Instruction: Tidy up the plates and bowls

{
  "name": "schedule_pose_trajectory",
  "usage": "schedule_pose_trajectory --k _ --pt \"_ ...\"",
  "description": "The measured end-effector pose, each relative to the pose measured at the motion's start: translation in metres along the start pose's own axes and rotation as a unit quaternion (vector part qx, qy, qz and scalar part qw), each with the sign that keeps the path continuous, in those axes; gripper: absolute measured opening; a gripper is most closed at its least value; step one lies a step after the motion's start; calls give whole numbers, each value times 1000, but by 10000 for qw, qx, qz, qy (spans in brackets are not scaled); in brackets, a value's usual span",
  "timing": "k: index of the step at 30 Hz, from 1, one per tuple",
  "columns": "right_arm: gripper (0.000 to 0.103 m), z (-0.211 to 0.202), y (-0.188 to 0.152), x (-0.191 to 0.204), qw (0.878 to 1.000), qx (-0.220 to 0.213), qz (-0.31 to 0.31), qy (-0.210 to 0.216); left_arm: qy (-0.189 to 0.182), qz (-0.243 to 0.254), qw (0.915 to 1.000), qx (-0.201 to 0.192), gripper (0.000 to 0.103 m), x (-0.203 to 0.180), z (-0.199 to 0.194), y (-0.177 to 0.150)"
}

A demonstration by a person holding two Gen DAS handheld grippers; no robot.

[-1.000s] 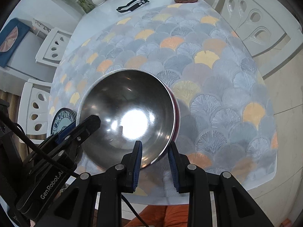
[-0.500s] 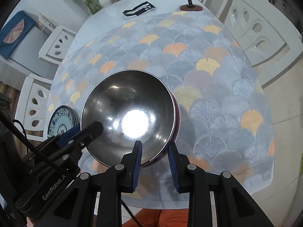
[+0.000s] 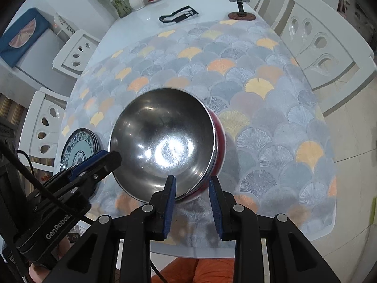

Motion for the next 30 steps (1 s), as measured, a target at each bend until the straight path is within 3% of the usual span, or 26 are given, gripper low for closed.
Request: schedule_pose_trajectory --k 5,7,10,11,13,20,26,30 --pt "28 -15 2 -1 9994 -23 176 293 -98 -126 9998 -73 22 3 -16 -2" --pt "32 -24 5 -2 9992 -138 215 302 -215 -160 9996 -76 22 3 -22 -3" --pt "48 -39 9 -4 9987 -374 248 251 -483 -55 9988 -55 46 -4 -33 -4" --pt "48 -43 10 -5 9984 -442 261 239 -506 -85 9987 -67 64 -5 -36 -4" --pt "48 -48 11 -5 9982 -471 287 252 -592 -227 9978 -173 76 -4 -43 -5" --pt "49 -56 7 -4 9980 -476 310 295 -569 -348 9973 -317 76 2 -59 -6" --pt "49 -68 -2 10 9976 -675 -109 -55 -312 -377 9974 -533 76 8 -75 -9" --pt "50 -72 -8 22 9966 -728 -356 -136 -325 -423 9970 -567 76 10 -79 -11"
Point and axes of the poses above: each gripper's, at about its wrist camera, not at the fingertips, and z roughly the way its jaws point, x to its left, y to its top, the point moved 4 cm from there along z, roughly the way its jaws point, and after that the axes turned 4 degrees about y, right-handed, at the moved point
